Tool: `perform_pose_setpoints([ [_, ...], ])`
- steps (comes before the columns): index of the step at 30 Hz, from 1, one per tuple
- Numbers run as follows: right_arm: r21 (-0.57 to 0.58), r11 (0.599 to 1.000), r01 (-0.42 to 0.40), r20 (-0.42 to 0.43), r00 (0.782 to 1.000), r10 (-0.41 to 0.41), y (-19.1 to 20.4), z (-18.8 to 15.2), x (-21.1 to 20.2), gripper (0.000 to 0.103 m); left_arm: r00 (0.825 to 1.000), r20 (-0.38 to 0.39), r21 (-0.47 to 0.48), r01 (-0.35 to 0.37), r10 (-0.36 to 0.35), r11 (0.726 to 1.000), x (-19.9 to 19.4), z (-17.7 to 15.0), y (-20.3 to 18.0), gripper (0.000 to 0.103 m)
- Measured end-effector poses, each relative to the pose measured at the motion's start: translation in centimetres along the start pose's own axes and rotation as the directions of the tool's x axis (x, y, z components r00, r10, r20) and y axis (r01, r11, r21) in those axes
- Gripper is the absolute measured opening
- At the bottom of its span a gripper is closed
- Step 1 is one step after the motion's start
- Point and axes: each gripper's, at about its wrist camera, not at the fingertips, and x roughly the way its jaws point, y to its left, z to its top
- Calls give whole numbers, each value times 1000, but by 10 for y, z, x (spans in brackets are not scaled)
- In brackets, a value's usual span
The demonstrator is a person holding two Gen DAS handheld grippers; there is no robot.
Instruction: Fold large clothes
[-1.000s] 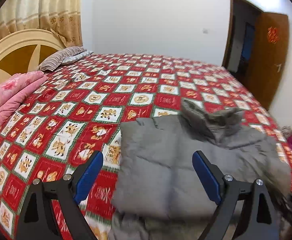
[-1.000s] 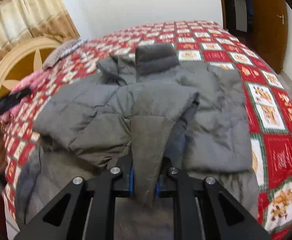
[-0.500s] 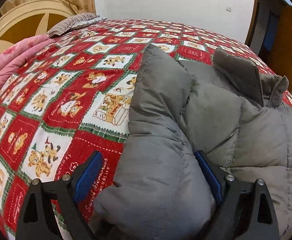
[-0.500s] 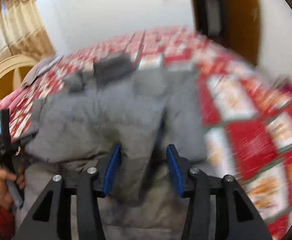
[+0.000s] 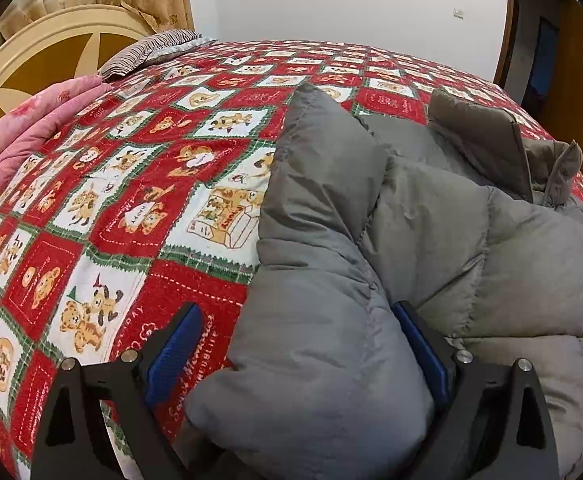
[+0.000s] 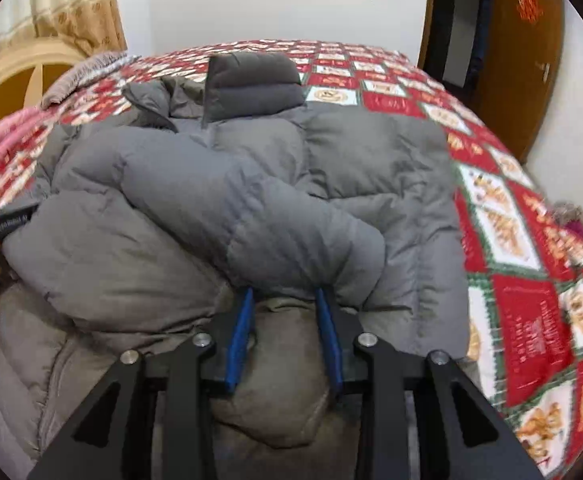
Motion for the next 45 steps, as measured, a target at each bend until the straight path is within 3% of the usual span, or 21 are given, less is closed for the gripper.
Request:
perform_pose_setpoints([
  [3,10,999,-31,-43,999,32,-4,8,-6,37,998,-36,7,48,-48,999,-4,4,3,96],
  [6,39,993,-115,-14,993,116,-13,29,-33,43,972,-53,-22,226,-227,974,-28,25,17,96],
  [9,116,974,-194,63,980,188,-30,73,-53,80,960,26,-60,281,-280,958,-55,70,25,96],
  [10,142,964,-225,64,974,218,-34,91,-51,86,956,40,-69,293,-291,954,-58,86,24,96],
  [12,176,946,-274,57,962,268,-35,129,-38,86,947,40,-85,321,-318,943,-54,121,17,96],
  [14,242,929,-278,38,960,278,-39,170,-11,86,946,-41,-80,318,-322,945,-27,154,-2,96],
  [18,324,912,-253,-74,954,291,-36,216,49,86,963,-104,-40,246,-249,968,23,182,-37,96],
  [22,273,950,-151,-185,961,206,-27,228,96,86,909,-214,-62,352,-357,934,69,185,-69,96],
  [24,263,951,-166,-230,946,228,-27,222,113,85,909,-255,-56,327,-330,943,87,182,-83,96],
  [26,246,951,-187,-248,936,248,-27,214,121,68,906,-275,-63,317,-322,946,99,174,-91,96],
  [28,185,964,-191,-260,937,235,-27,204,116,19,912,-237,-55,330,-334,942,97,168,-94,92],
  [30,118,979,-166,-239,952,191,-31,193,102,16,919,-182,-6,355,-350,935,86,166,-96,46],
  [32,50,994,-94,-213,972,102,-38,183,91,13,903,-192,10,394,-385,919,78,161,-94,21],
  [35,59,998,-11,-196,980,22,-63,167,89,12,895,-132,-13,428,-426,904,62,155,-79,18],
  [38,171,985,-33,-217,974,70,-89,150,102,8,923,-83,7,378,-376,926,54,145,-71,17],
  [39,232,971,-63,-178,978,106,-98,146,99,8,931,-74,8,358,-357,934,54,142,-67,17],
  [41,309,944,-111,-102,983,149,-105,151,89,22,925,-81,-1,372,-371,928,59,143,-65,18],
  [42,342,929,-142,-77,981,178,-107,156,83,37,915,-86,-27,392,-393,919,63,148,-64,18],
  [43,368,911,-188,-62,972,225,-107,164,79,72,907,-90,-47,409,-411,911,64,152,-64,18],
  [44,377,897,-229,-46,963,265,-105,173,75,85,897,-97,-66,426,-431,902,66,155,-64,19],
  [45,369,894,-255,-24,959,284,-100,181,73,102,885,-109,-83,446,-453,891,70,160,-67,28],
])
